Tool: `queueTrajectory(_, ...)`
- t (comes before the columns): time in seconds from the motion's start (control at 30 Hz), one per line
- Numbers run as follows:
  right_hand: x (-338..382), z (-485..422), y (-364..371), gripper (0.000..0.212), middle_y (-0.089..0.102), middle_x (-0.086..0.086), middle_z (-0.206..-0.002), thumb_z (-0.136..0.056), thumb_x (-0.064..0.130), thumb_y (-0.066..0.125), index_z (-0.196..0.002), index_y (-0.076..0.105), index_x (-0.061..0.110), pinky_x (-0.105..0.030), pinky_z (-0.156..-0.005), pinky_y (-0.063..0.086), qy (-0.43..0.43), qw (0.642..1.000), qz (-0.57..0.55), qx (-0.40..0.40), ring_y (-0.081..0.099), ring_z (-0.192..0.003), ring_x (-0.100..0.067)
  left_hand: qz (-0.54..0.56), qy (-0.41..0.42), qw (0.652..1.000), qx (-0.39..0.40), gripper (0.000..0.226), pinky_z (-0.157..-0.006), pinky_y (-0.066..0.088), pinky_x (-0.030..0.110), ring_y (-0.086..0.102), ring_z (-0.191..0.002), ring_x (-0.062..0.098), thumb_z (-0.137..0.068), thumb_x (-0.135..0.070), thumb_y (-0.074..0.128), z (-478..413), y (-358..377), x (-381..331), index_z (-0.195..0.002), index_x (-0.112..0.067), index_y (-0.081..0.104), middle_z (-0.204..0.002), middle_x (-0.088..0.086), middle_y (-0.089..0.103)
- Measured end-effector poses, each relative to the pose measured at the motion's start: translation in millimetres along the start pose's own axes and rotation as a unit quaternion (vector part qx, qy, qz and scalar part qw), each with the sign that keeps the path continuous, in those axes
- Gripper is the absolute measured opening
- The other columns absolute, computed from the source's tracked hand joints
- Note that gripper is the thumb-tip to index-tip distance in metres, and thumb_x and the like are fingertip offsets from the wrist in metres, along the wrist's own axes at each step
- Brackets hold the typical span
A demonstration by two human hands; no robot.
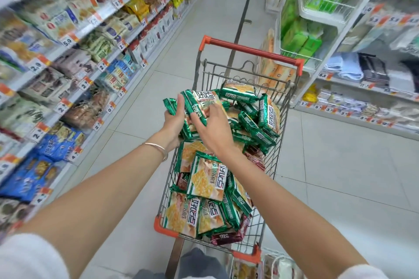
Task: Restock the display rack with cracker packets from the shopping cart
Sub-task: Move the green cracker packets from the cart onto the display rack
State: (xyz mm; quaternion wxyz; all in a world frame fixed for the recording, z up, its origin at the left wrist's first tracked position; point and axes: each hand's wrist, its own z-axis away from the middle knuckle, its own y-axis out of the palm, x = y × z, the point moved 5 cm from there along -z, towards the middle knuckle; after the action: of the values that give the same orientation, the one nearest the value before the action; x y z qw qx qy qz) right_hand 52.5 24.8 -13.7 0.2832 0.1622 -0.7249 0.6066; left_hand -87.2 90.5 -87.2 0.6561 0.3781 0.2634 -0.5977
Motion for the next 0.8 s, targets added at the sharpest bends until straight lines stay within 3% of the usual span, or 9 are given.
queueTrajectory(0.17, -5, 14, -26, 0.045, 0.067, -0.003, -0.114, -0.103, 0.041, 0.034, -0.106, 0.071, 0.015, -0.047, -0.102, 0.044, -0.058, 0.997, -0.050, 0.008, 0.058, -0.108, -0.018, -0.067, -0.003, 0.997, 0.023, 0.139, -0.098, 0.049, 0.061, 0.059, -0.124, 0.036, -0.027, -0.073, 0.093, -8, 6, 3, -0.146, -0.046, 0.025, -0.141, 0.009, 0.054)
queueTrajectory(0.27, -24, 10, -54, 0.027, 0.065, 0.001, -0.116, -0.101, 0.029, 0.052, -0.109, 0.071, 0.013, -0.041, -0.101, 0.047, 0.044, 0.985, -0.167, 0.022, 0.059, -0.102, -0.010, -0.107, -0.002, 0.994, 0.037, 0.143, -0.099, 0.049, 0.061, 0.058, -0.125, 0.037, -0.022, -0.070, 0.094, -7, 5, 1, -0.146, -0.043, 0.027, -0.142, 0.011, 0.055)
queueTrajectory(0.33, -44, 9, -70, 0.052, 0.057, -0.001, -0.129, -0.094, 0.043, 0.062, -0.135, 0.055, 0.012, -0.034, -0.102, 0.045, 0.157, 0.966, -0.204, 0.015, 0.057, -0.112, -0.012, -0.109, -0.015, 0.991, 0.079, 0.140, -0.100, 0.048, 0.060, 0.059, -0.124, 0.037, -0.025, -0.068, 0.094, 12, 16, -6, -0.146, -0.035, 0.032, -0.140, 0.013, 0.057)
queueTrajectory(0.4, -61, 18, -69, 0.078, 0.056, -0.007, -0.138, -0.084, 0.066, 0.063, -0.140, 0.047, 0.013, -0.045, -0.112, 0.037, 0.273, 0.910, -0.294, 0.107, 0.055, -0.123, -0.024, -0.103, -0.046, 0.982, 0.151, 0.120, -0.097, 0.052, 0.056, 0.065, -0.117, 0.037, -0.043, -0.058, 0.093, 57, 36, -20, -0.144, -0.019, 0.043, -0.130, 0.017, 0.065)
queueTrajectory(0.5, -67, 47, -64, 0.085, 0.069, -0.014, -0.121, -0.069, 0.071, 0.071, -0.126, 0.058, 0.008, -0.057, -0.106, 0.041, 0.361, 0.786, -0.455, 0.211, 0.062, -0.118, -0.033, -0.149, -0.066, 0.957, 0.241, 0.092, -0.103, 0.050, 0.051, 0.067, -0.110, 0.034, -0.058, -0.056, 0.086, 85, 52, -29, -0.134, -0.013, 0.056, -0.119, 0.017, 0.071)
queueTrajectory(0.53, -65, 58, -64, 0.089, 0.068, -0.016, -0.123, -0.065, 0.068, 0.076, -0.129, 0.057, 0.009, -0.058, -0.103, 0.044, 0.371, 0.764, -0.484, 0.211, 0.062, -0.119, -0.036, -0.178, -0.069, 0.949, 0.250, 0.096, -0.104, 0.049, 0.051, 0.067, -0.112, 0.034, -0.057, -0.063, 0.086, 89, 55, -28, -0.134, -0.014, 0.057, -0.120, 0.017, 0.071)
queueTrajectory(0.63, -60, 84, -62, 0.074, 0.071, -0.014, -0.116, -0.072, 0.060, 0.075, -0.123, 0.060, 0.008, -0.048, -0.103, 0.049, 0.364, 0.769, -0.502, 0.158, 0.067, -0.109, -0.030, -0.219, -0.063, 0.927, 0.299, 0.080, -0.096, 0.054, 0.046, 0.072, -0.102, 0.032, -0.070, -0.074, 0.070, 107, 67, -29, -0.120, -0.012, 0.065, -0.113, 0.019, 0.074)
queueTrajectory(0.73, -49, 121, -61, 0.057, 0.073, -0.008, -0.097, -0.080, 0.057, 0.071, -0.110, 0.062, 0.010, -0.038, -0.100, 0.051, 0.367, 0.770, -0.517, 0.076, 0.068, -0.091, -0.023, -0.255, -0.049, 0.918, 0.300, 0.110, -0.098, 0.053, 0.050, 0.070, -0.107, 0.034, -0.052, -0.080, 0.080, 109, 69, -20, -0.135, -0.013, 0.057, -0.126, 0.016, 0.069)
queueTrajectory(0.8, -41, 154, -61, 0.053, 0.073, -0.005, -0.090, -0.081, 0.057, 0.071, -0.104, 0.061, 0.011, -0.034, -0.096, 0.053, 0.376, 0.768, -0.518, 0.025, 0.067, -0.084, -0.020, -0.277, -0.038, 0.892, 0.356, 0.112, -0.101, 0.052, 0.050, 0.070, -0.108, 0.034, -0.049, -0.079, 0.082, 126, 73, -9, -0.137, -0.015, 0.057, -0.129, 0.015, 0.067)
